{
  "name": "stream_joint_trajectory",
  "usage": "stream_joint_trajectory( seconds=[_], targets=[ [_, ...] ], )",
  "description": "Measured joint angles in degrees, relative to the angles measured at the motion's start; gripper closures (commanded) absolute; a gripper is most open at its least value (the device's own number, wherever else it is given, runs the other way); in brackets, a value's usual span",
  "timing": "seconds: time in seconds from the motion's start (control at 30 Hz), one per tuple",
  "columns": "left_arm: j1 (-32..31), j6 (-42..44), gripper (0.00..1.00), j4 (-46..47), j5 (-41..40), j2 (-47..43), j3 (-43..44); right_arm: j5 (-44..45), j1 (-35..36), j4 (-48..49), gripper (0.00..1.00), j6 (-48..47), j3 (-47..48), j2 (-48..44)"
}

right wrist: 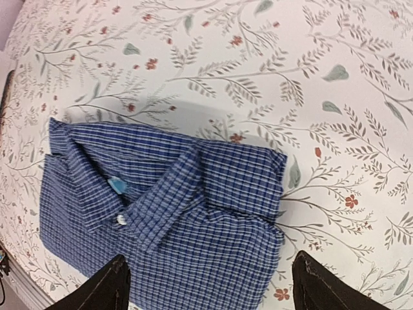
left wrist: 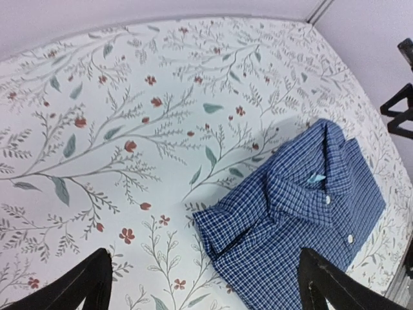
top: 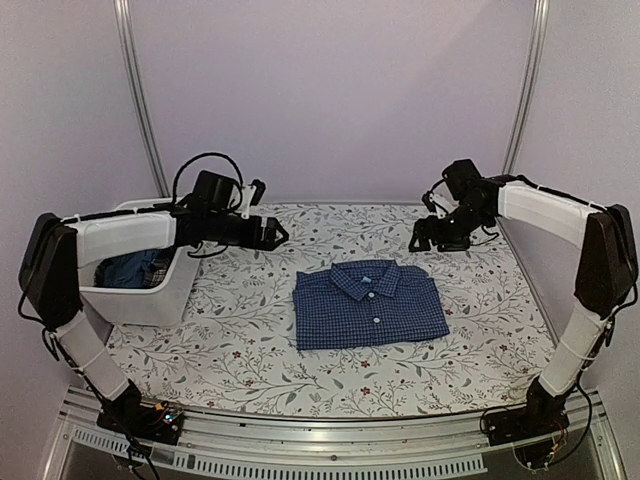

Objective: Fold and stack the mixed laundry pile
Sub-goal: Move the square-folded shirt to the corner of the board.

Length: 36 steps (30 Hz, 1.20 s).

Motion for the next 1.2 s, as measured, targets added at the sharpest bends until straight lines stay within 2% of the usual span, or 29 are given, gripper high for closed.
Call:
stream_joint_trajectory(
  seconds=[0.17, 0.37, 0.57, 0.63, 0.73, 0.87, 1.07, 1.2],
  targets=[
    [0.1, -2.6, 0.0, 3.1, -6.2, -10.6, -0.3, 3.3, 12.6, -1.3, 0.14, 4.7, 3.0, -3.6],
    [0.2, -5.2, 0.0, 2.8, -8.7, -13.0, -0.5, 4.4, 25.1, -3.1, 0.14, 10.4, 4.2, 6.6],
    [0.2, -6.4, 0.0, 1.2, -9.4, -13.7, -2.5, 8.3, 27.8, -4.0, 0.08, 12.9, 9.8, 20.3],
    [0.2, -6.6, 0.0, 0.7, -9.6, -14.3, -2.7, 9.9, 28.0, -4.2, 0.08, 13.5, 12.2, 21.3],
    [0.2, -7.1, 0.0, 0.1, -9.8, -15.1, -2.9, 11.6, 26.7, -3.0, 0.08, 14.0, 13.2, 22.9],
    [0.3, -7.7, 0.0, 0.1, -10.2, -15.6, -2.9, 12.3, 22.2, 2.1, 0.08, 13.2, 9.1, 21.5],
    [0.3, -7.9, 0.0, -0.5, -11.1, -15.4, -2.5, 13.8, 6.8, 10.4, 0.1, 7.2, 1.0, 17.6],
    [0.3, -7.6, 0.0, -0.6, -11.5, -14.5, -1.2, 13.8, -3.5, 12.2, 0.12, 1.1, 0.0, 17.0]
  ],
)
